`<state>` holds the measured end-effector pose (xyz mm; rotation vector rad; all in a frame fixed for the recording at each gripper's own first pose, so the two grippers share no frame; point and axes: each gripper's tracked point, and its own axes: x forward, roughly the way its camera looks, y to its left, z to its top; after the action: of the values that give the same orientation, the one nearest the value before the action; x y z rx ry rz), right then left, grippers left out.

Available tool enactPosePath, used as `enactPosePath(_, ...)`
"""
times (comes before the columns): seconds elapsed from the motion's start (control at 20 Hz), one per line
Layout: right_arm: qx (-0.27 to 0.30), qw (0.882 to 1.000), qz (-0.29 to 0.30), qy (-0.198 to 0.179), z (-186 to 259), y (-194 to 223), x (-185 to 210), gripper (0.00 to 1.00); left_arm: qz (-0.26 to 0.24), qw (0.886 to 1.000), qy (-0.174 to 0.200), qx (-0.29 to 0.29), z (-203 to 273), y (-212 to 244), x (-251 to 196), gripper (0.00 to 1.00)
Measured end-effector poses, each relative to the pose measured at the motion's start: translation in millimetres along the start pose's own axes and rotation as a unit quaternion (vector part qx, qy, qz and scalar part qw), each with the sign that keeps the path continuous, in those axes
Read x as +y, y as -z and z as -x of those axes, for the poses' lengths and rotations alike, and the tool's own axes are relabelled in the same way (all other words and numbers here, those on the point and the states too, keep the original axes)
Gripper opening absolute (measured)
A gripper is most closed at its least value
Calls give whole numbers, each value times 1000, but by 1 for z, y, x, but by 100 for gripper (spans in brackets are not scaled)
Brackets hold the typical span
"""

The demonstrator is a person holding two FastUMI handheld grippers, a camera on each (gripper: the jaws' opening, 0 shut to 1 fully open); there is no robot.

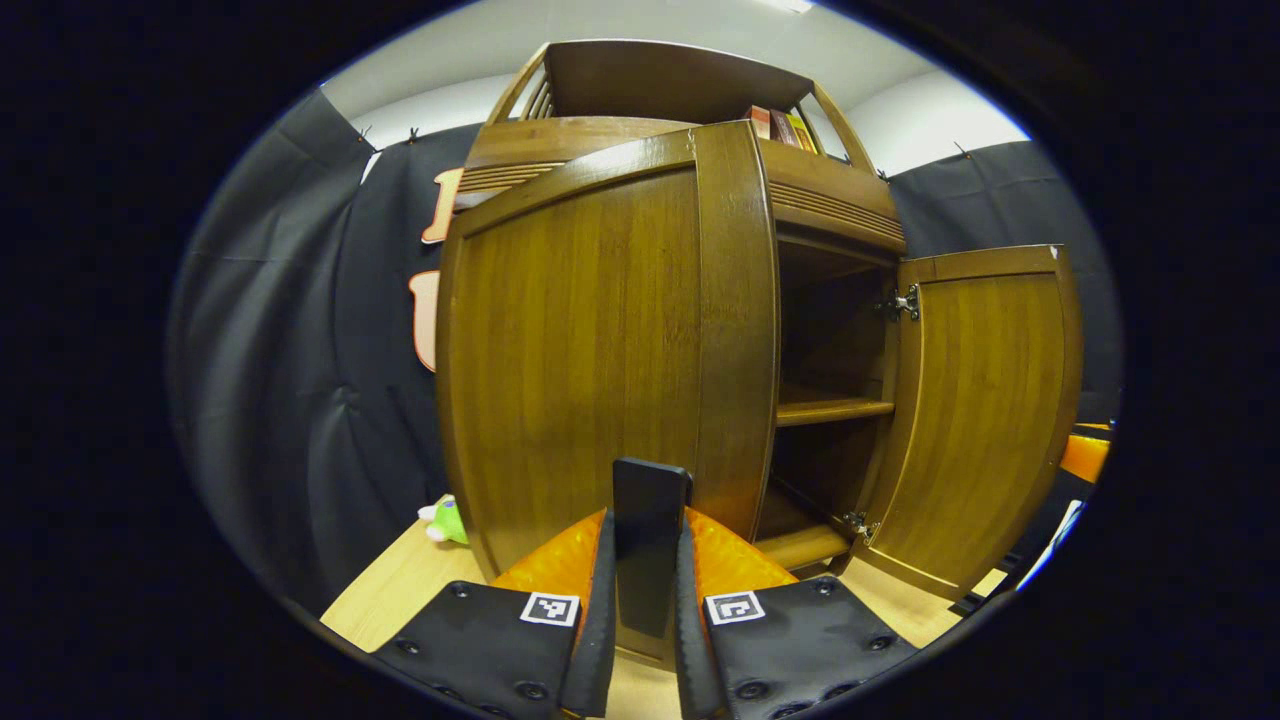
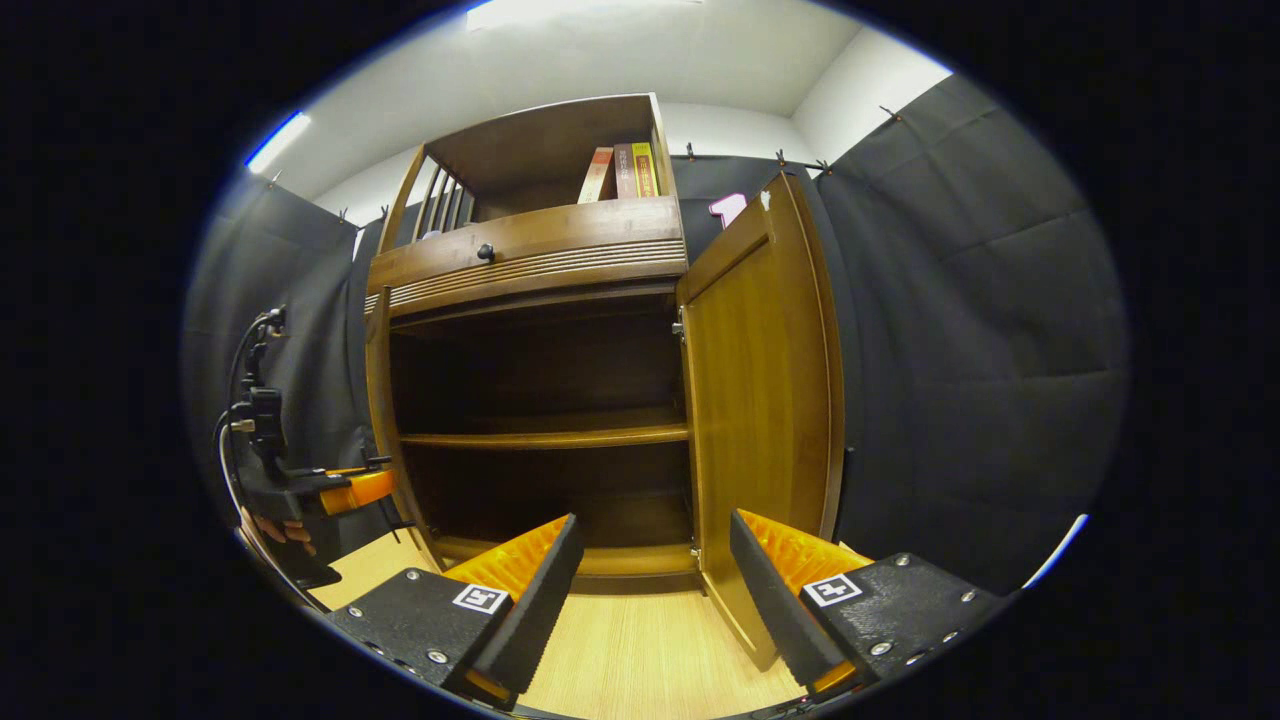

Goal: Open the right door of the double-door shoe cabinet with the right hand, and open the left door with the left hand.

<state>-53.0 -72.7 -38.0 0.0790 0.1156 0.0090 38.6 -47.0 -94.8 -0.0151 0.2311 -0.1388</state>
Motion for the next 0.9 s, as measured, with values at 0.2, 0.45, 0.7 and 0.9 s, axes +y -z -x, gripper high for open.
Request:
enactPosePath(0.2,2,1000,4,1,-4,4,7,92,2,999,-37,0,31,-2,31,30)
enactPosePath(0.45,8,1000,-1,-11,-5,8,29,92,-16,999,-47,-8,55,-5,58,24)
enactPosePath(0.7,1,1000,6,-6,0,6,45,92,-10,998,-57,-6,73,-6,95,19)
enactPosePath(0.9,-9,1000,3,14,1,-3,45,92,-8,996,-84,7,79,-9,136,19)
